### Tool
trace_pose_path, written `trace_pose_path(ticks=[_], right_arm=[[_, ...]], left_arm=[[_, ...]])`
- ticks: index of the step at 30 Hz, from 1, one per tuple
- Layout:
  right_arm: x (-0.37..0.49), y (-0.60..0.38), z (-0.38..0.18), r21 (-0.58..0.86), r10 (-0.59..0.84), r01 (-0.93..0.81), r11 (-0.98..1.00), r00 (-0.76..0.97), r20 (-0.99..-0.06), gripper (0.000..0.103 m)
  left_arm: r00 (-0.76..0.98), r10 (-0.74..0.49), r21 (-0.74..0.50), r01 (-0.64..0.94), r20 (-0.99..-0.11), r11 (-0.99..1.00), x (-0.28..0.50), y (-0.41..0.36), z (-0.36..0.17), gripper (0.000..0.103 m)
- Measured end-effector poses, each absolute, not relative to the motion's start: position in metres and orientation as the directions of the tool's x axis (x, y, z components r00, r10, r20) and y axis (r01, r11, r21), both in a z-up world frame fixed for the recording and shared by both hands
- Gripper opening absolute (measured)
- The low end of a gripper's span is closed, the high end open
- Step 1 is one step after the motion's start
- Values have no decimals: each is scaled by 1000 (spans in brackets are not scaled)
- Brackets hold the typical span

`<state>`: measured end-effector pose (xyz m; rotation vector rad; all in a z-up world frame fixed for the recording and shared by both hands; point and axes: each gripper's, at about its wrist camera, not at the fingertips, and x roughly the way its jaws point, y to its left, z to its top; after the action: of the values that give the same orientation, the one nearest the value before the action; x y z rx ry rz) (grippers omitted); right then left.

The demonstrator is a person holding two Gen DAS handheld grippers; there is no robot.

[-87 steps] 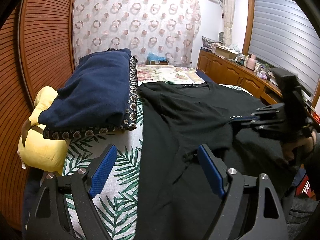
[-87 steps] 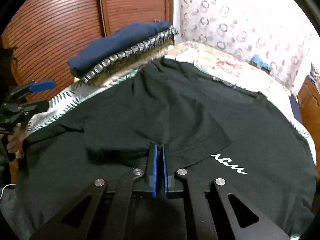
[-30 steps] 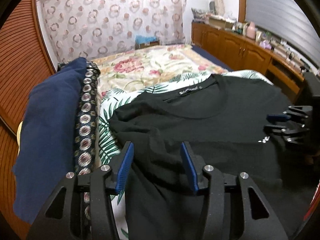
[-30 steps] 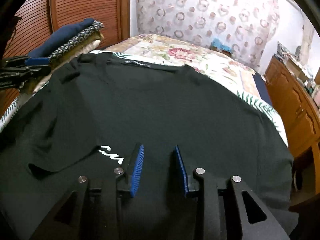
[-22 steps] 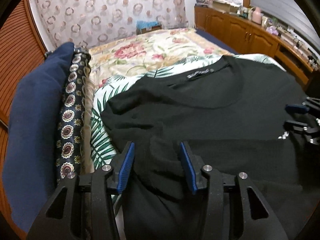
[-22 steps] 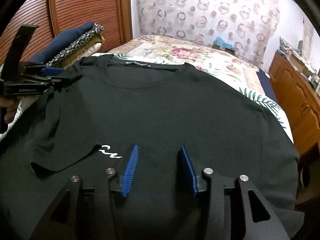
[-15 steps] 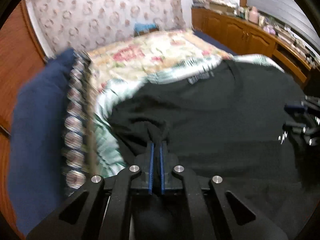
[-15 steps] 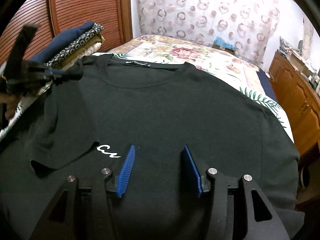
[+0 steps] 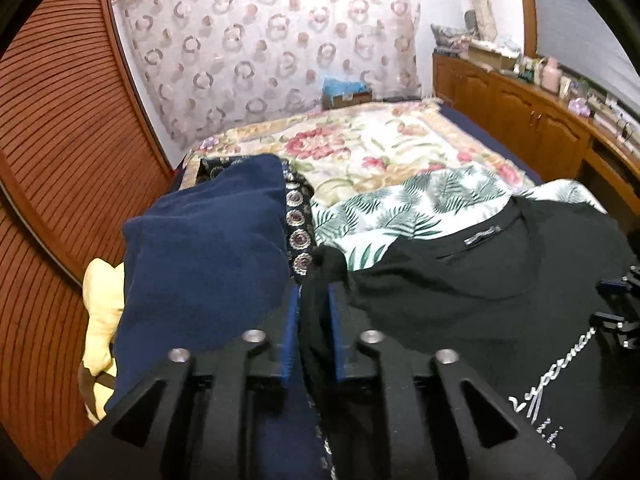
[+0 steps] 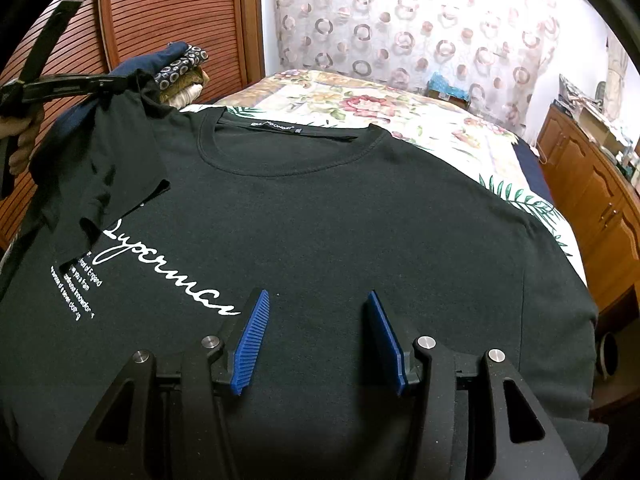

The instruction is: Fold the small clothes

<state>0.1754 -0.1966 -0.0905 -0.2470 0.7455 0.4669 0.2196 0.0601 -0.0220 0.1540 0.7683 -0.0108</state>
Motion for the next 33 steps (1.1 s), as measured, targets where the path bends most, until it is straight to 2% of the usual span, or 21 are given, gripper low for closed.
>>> trace_pose_path(ticks=[3, 5, 7, 9, 19, 26, 33], right_arm=[[175, -197, -91, -52, 319, -490, 870, 640, -700, 54], [175, -198, -91, -52, 318, -490, 870, 640, -700, 54], [176, -198, -90, -52, 318, -490, 870, 640, -700, 55], [176, -197, -91, -53, 317, -489, 871, 640, -700, 55], [176, -201, -91, -50, 316, -485, 873, 642, -699, 58], [176, -203, -90, -48, 317, -485, 873, 641, -699, 60], [178, -206, -91, -44, 310, -474, 880, 641, -703, 69]], left_arm=[[750, 7, 106, 84, -661, 991, 208, 57, -15, 44], [768, -17, 90, 98, -641, 991, 198, 55, -10, 49], [780, -35, 76, 105, -625, 992, 190, 54, -7, 69], [798, -76, 45, 127, -598, 991, 174, 52, -4, 79], [813, -159, -18, 180, -560, 984, 124, 31, -18, 79], [781, -198, -43, 215, -592, 976, 105, 13, -42, 79], [775, -207, -59, 214, -598, 975, 90, -2, -57, 79]])
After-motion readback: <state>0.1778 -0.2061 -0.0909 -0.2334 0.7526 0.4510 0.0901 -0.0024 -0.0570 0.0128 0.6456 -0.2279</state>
